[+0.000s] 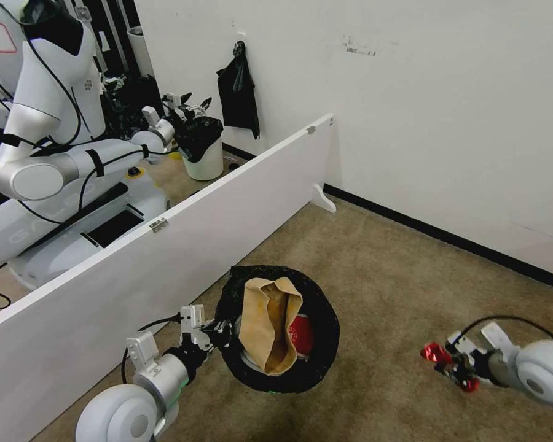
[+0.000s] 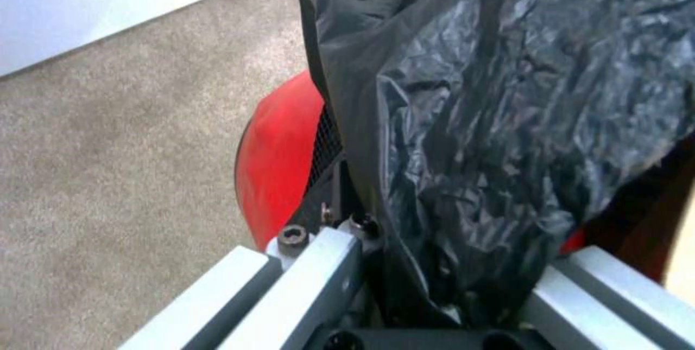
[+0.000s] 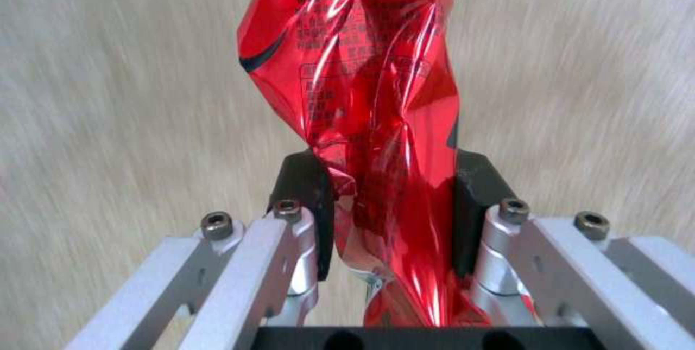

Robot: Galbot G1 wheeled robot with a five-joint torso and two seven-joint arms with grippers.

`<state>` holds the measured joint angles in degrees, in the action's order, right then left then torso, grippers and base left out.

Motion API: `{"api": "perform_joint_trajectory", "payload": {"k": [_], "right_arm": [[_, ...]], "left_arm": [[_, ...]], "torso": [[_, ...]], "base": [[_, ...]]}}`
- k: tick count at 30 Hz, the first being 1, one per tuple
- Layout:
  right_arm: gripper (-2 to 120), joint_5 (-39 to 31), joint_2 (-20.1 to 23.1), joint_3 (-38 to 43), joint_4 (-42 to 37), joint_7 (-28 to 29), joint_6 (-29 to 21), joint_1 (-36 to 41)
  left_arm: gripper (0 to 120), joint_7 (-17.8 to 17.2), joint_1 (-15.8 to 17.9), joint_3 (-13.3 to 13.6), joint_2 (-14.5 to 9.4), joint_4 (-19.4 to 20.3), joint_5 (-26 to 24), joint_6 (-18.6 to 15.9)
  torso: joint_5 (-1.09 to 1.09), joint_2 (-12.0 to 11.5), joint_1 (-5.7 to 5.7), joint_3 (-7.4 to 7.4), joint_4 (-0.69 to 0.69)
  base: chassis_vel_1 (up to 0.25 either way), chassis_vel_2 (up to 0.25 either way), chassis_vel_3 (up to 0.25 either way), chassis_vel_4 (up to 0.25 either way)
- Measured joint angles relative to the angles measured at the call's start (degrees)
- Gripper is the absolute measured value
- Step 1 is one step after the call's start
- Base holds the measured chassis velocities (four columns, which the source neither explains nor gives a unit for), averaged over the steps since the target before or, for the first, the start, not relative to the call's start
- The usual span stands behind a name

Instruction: Pick up the trash bin, then pick up the garbage from the floor and place it into the trash bin.

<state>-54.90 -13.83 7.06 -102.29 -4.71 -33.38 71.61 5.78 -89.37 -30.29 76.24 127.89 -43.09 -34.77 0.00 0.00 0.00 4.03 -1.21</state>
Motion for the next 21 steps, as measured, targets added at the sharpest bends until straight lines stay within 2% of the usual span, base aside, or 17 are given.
{"api": "perform_joint_trajectory", "payload": {"k": [6, 9, 16, 21], "right_arm": [[28, -3.42, -0.54, 0.98, -3.65, 2.30, -0.03, -5.40], [28, -4.34, -0.99, 1.58, -5.42, 3.35, 0.21, -8.14], [28, -4.85, -1.12, 6.04, -8.71, 4.78, 1.85, -7.26], [28, -3.97, -2.07, 9.61, -12.33, 5.84, 5.49, -5.93]], "left_arm": [[0, -0.23, 0.29, 0.31, -0.37, -0.46, -0.84, -0.31], [0, -0.81, 0.90, 0.65, -1.46, -0.73, -2.55, -0.83], [0, -2.52, 1.93, 1.43, -3.05, -1.03, -7.13, -2.15], [0, -3.63, 2.73, 3.13, -3.67, -1.97, -10.14, -2.54]], "torso": [[-0.01, 0.00, 0.00, 0.00, 0.00], [0.00, 0.00, 0.00, 0.00, -0.01], [-0.01, 0.00, 0.00, 0.00, -0.02], [-0.01, 0.00, 0.00, 0.00, -0.01]], "base": [[0.000, 0.000, 0.000, 0.000], [0.000, 0.000, 0.000, 0.000], [0.000, 0.000, 0.000, 0.000], [0.000, 0.000, 0.000, 0.000]]}}
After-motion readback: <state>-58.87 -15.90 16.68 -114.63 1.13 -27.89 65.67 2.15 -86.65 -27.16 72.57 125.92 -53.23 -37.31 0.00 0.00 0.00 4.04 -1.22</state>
